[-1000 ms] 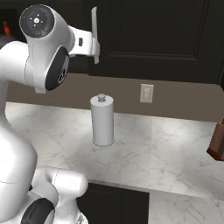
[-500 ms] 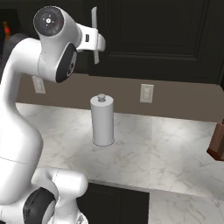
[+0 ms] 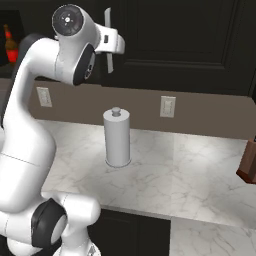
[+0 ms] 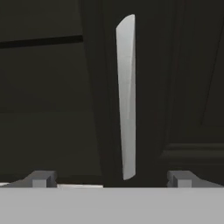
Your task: Get the candle and the beer from the cabinet and move them to the dining counter.
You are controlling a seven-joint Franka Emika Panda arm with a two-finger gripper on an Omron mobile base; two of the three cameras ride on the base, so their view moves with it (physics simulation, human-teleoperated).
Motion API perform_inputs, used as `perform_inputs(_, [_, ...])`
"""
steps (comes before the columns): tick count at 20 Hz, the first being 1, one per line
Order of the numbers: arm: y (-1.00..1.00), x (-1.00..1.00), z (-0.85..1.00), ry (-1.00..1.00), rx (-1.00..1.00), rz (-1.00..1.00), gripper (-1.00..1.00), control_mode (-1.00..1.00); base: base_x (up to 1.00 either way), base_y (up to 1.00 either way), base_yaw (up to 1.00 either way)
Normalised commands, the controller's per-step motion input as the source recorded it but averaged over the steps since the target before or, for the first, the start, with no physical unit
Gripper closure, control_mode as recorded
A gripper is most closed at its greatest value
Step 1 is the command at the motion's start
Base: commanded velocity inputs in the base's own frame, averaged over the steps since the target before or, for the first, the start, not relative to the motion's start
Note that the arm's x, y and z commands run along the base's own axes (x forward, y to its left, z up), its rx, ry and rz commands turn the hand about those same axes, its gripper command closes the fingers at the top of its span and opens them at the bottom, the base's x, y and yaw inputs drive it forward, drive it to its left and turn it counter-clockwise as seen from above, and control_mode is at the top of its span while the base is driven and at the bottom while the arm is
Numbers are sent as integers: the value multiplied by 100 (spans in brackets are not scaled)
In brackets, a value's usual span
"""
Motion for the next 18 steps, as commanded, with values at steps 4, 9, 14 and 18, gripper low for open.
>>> perform_inputs(4, [-2, 29, 0, 0, 0, 0, -100, -100, 0, 0, 0])
perform_inputs(9, [-3, 33, 0, 0, 0, 0, -100, -100, 0, 0, 0])
perform_inputs(14, [-5, 35, 0, 0, 0, 0, -100, -100, 0, 0, 0])
perform_inputs(18, [-7, 38, 0, 0, 0, 0, -100, -100, 0, 0, 0])
